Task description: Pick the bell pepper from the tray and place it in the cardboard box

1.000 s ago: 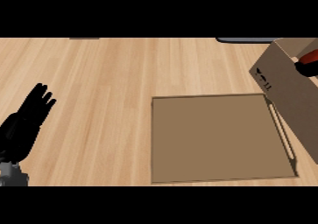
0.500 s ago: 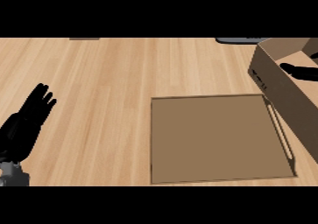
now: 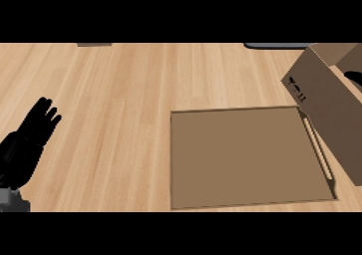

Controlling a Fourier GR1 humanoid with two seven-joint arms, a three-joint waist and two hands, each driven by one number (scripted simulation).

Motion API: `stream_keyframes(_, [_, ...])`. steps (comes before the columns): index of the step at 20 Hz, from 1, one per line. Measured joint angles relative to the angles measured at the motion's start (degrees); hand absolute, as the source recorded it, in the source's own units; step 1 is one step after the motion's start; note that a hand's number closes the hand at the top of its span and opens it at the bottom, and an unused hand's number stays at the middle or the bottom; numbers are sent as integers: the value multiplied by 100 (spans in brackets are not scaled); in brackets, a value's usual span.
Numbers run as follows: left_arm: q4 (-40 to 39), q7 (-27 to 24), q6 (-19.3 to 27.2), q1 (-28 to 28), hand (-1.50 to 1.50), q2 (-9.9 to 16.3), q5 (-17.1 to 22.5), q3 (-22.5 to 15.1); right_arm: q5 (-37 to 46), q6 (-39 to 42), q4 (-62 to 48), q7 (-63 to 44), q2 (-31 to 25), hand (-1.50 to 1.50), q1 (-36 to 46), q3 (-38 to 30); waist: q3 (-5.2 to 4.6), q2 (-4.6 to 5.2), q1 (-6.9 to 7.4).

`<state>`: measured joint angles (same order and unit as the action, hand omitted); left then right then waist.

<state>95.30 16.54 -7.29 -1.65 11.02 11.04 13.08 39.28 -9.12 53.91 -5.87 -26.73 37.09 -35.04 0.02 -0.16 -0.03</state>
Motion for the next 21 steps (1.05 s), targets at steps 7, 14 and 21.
stream_keyframes(7, [17, -12, -13, 37, 0, -17, 19, 24, -1023, 123, 450, 83, -235, -150, -387, -695, -1, 4, -17])
stream_keyframes(14, [58, 2, -3, 63, 0, -32, 15, 46, -2091, 1031, 902, 314, -751, -150, -1282, -1318, -2, 2, -39])
stream_keyframes(21, [57, 170, 0, -77, 0, 13, 50, 72, -2736, 1574, 591, 787, -1314, -150, -1830, -1562, 0, 12, -11])
